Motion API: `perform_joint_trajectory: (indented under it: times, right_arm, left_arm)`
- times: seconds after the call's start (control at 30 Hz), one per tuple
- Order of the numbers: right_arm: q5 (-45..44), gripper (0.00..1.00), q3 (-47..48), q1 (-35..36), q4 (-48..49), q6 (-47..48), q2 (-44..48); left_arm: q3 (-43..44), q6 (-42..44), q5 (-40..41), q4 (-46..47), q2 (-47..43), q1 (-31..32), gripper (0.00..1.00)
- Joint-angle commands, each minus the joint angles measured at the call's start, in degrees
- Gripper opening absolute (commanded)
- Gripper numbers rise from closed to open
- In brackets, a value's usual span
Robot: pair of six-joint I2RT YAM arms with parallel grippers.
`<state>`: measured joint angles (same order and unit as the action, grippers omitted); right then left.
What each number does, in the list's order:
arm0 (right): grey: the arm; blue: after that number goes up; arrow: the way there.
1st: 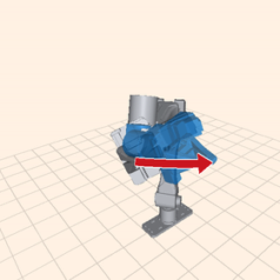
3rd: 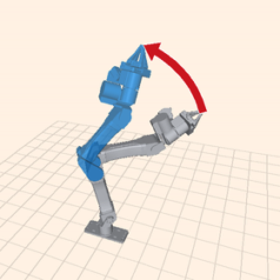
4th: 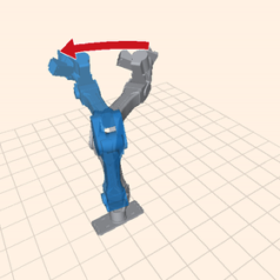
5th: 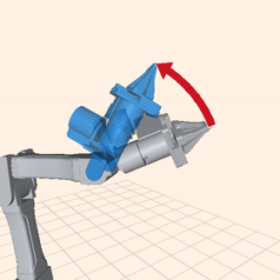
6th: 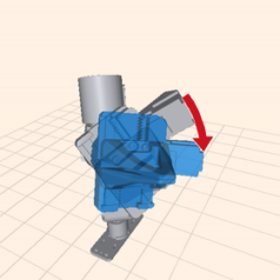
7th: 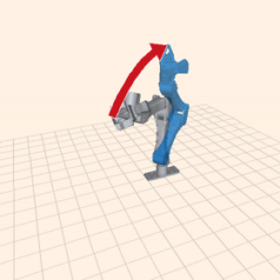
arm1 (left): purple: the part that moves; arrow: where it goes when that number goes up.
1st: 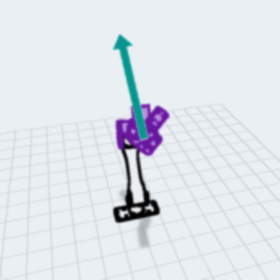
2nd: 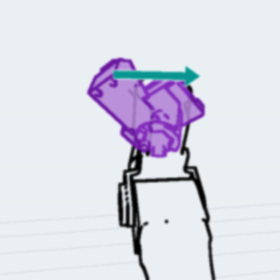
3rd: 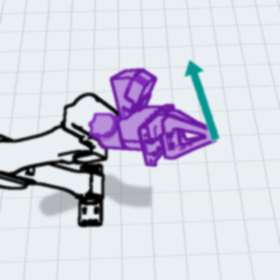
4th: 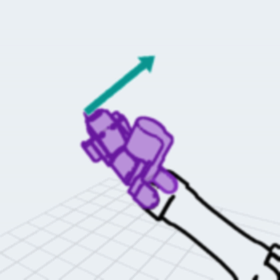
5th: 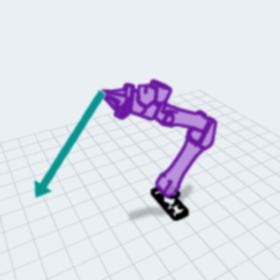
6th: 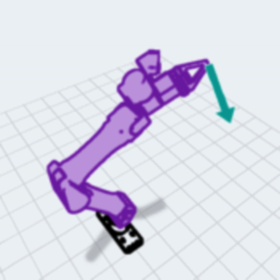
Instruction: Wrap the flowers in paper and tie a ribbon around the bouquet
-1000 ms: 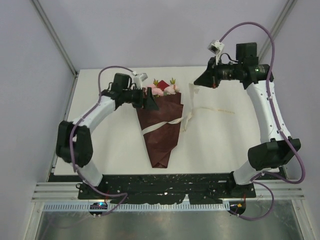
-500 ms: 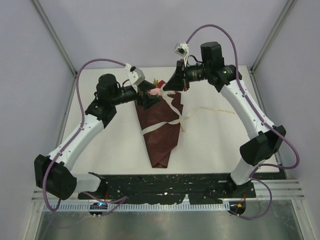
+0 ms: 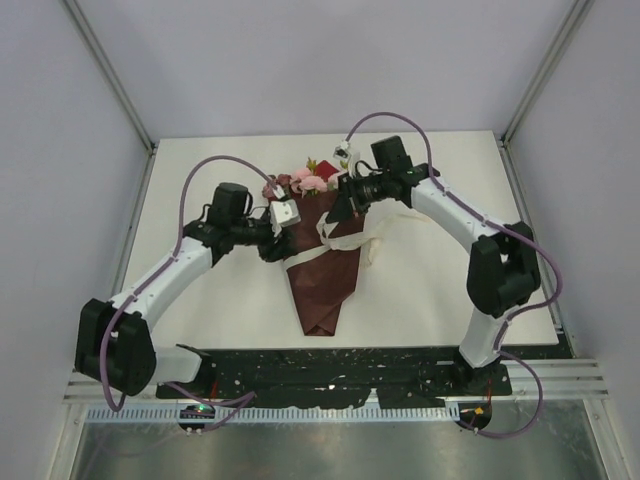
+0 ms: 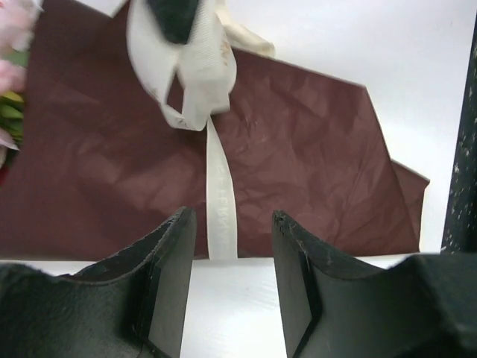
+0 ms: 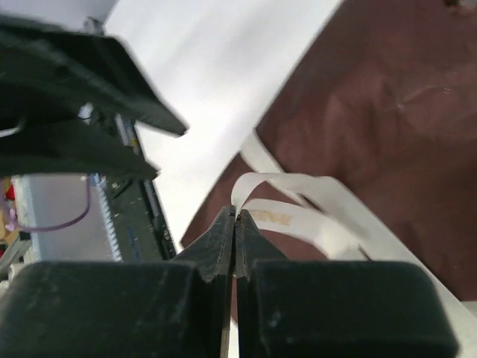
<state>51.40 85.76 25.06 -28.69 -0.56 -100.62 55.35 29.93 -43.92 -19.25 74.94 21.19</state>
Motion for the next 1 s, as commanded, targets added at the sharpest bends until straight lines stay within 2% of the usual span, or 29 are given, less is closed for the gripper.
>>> perform_joint_trajectory:
  times: [0.0, 0.1, 0.23, 0.57, 0.7, 0.83, 0.9, 0.97]
  right_arm:
    - [-6.3, 0.06, 3.4, 0.3, 7.2, -3.1, -6.9]
    - [-7.9, 0.06, 4.9, 0.3, 8.6, -4.7, -11.6]
    - [-8.8, 0.06, 5.9, 0.3, 10.8, -7.3, -14.7]
    - [-9.7, 0.06, 4.7, 0.4, 14.1, -13.4, -15.6]
    - [-5.2, 0.06, 2.1, 0.4, 19.2, -22.3, -14.5]
    - [-1.9, 0.06, -2.5, 0.6, 33.1, -38.3, -13.1]
    - [-2.5, 0.06, -3.3, 1.0, 34.3, -39.7, -13.5]
    - [-3.2, 0.05, -3.7, 1.4, 34.2, -39.3, -14.3]
  left_arm:
    - [0.0, 9.7, 4.5, -1.8, 3.0, 2.6, 0.50]
    - [0.0, 12.1, 6.2, -0.4, 6.1, 4.5, 0.55]
    - [1.0, 18.0, 12.2, 0.2, 9.9, 8.8, 0.55]
    - [6.0, 23.1, 24.0, -0.4, 17.9, 14.8, 0.61]
    - [6.3, 23.8, 26.5, 0.0, 19.1, 15.9, 0.54]
    - [7.0, 24.0, 27.3, -0.8, 19.8, 16.0, 0.38]
    - [6.9, 24.2, 27.1, -1.1, 19.8, 15.9, 0.33]
    - [6.9, 24.2, 27.0, -1.3, 19.7, 16.0, 0.24]
